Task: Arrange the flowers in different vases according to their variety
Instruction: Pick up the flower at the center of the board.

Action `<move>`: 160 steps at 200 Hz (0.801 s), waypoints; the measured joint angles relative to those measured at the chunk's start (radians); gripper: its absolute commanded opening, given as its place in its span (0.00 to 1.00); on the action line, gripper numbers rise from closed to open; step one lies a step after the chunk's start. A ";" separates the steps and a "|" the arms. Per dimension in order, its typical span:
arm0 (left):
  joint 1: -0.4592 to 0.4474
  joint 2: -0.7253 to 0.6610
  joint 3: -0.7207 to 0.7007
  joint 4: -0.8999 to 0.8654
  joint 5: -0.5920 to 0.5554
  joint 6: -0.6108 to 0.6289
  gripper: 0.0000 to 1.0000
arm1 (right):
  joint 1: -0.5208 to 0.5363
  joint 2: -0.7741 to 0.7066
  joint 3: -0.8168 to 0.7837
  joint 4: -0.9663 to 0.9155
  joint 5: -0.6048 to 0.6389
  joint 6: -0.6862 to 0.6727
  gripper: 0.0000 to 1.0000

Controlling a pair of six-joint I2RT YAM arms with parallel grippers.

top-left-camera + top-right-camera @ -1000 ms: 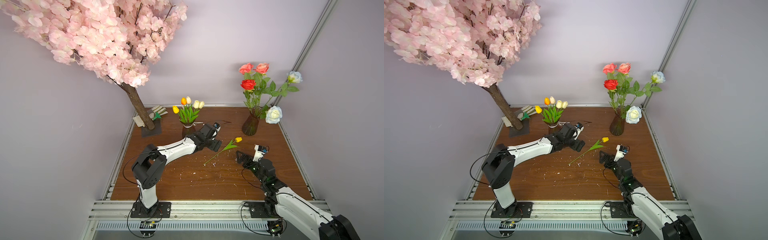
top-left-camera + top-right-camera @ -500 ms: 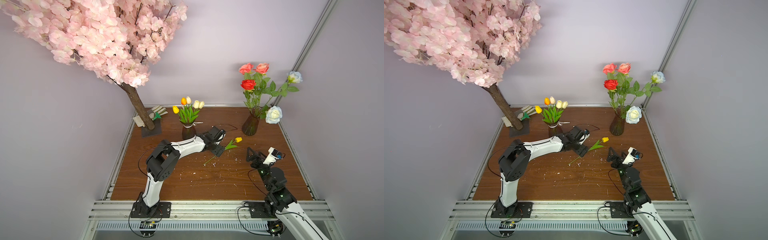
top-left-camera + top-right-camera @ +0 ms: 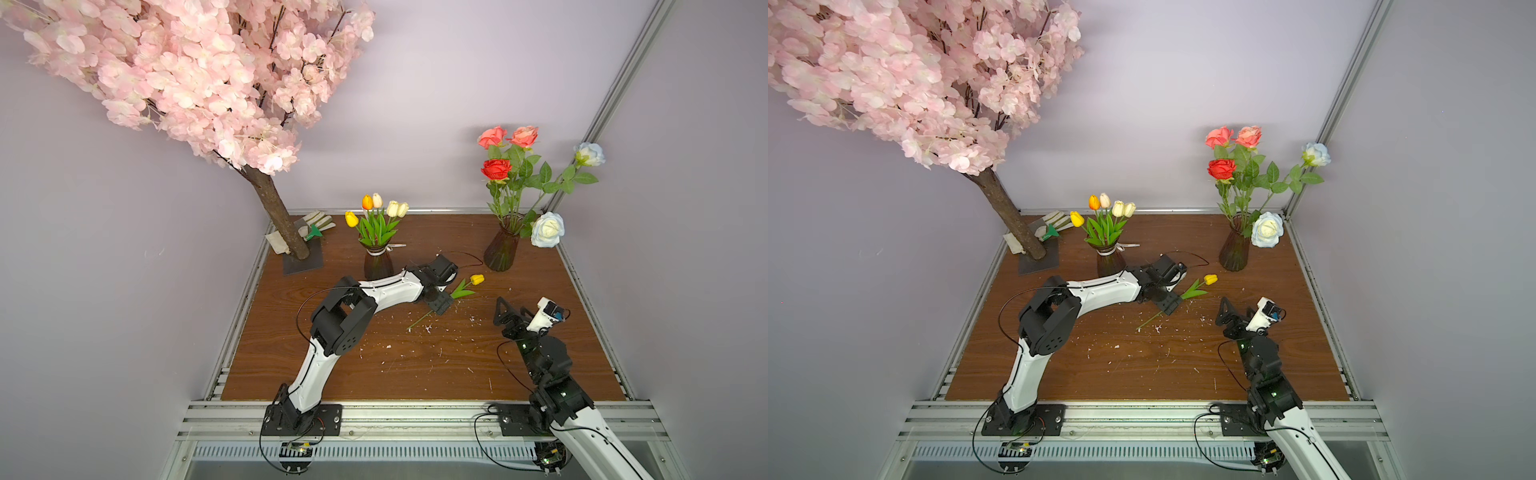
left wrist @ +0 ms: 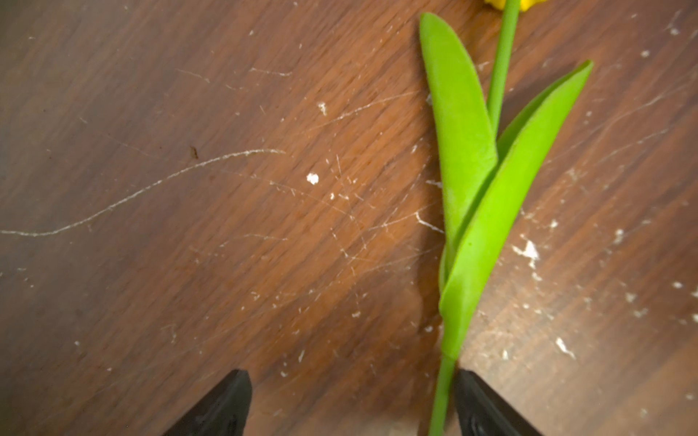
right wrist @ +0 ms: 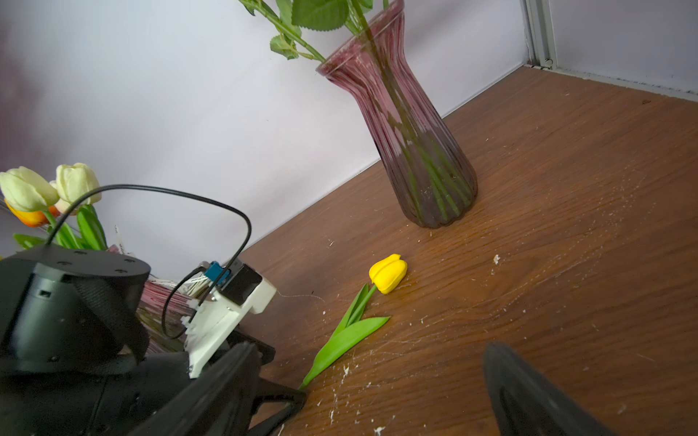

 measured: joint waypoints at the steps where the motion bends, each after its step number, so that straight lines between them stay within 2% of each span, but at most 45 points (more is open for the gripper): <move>1: 0.000 0.000 0.001 0.000 0.000 0.000 0.85 | 0.000 0.000 0.000 0.000 0.000 0.000 1.00; 32: -0.001 0.017 0.029 -0.017 -0.011 0.000 0.79 | 0.000 0.002 0.000 0.000 -0.001 -0.003 1.00; 134: -0.005 0.046 0.072 -0.037 -0.003 0.000 0.35 | 0.000 0.019 0.000 0.002 -0.002 -0.006 1.00; 160: -0.005 0.046 0.071 -0.040 0.003 -0.003 0.27 | 0.000 0.026 0.000 0.003 -0.002 -0.006 1.00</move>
